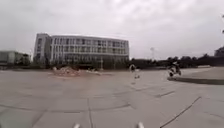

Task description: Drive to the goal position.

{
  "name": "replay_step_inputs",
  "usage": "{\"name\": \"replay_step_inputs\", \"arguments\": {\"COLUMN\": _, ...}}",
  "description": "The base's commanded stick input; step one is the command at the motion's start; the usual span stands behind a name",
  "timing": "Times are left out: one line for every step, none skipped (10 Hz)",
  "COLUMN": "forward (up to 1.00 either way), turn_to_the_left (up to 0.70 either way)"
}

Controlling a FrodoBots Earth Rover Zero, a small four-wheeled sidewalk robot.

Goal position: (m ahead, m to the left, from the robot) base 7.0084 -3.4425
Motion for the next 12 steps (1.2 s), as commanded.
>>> {"name": "replay_step_inputs", "arguments": {"forward": 0.00, "turn_to_the_left": 0.00}}
{"name": "replay_step_inputs", "arguments": {"forward": 0.00, "turn_to_the_left": 0.00}}
{"name": "replay_step_inputs", "arguments": {"forward": 0.00, "turn_to_the_left": 0.00}}
{"name": "replay_step_inputs", "arguments": {"forward": 0.00, "turn_to_the_left": 0.00}}
{"name": "replay_step_inputs", "arguments": {"forward": 0.00, "turn_to_the_left": 0.00}}
{"name": "replay_step_inputs", "arguments": {"forward": 0.00, "turn_to_the_left": 0.00}}
{"name": "replay_step_inputs", "arguments": {"forward": 0.00, "turn_to_the_left": 0.00}}
{"name": "replay_step_inputs", "arguments": {"forward": 0.00, "turn_to_the_left": 0.00}}
{"name": "replay_step_inputs", "arguments": {"forward": 0.00, "turn_to_the_left": 0.00}}
{"name": "replay_step_inputs", "arguments": {"forward": 0.39, "turn_to_the_left": 0.00}}
{"name": "replay_step_inputs", "arguments": {"forward": 0.75, "turn_to_the_left": 0.00}}
{"name": "replay_step_inputs", "arguments": {"forward": 0.85, "turn_to_the_left": 0.00}}
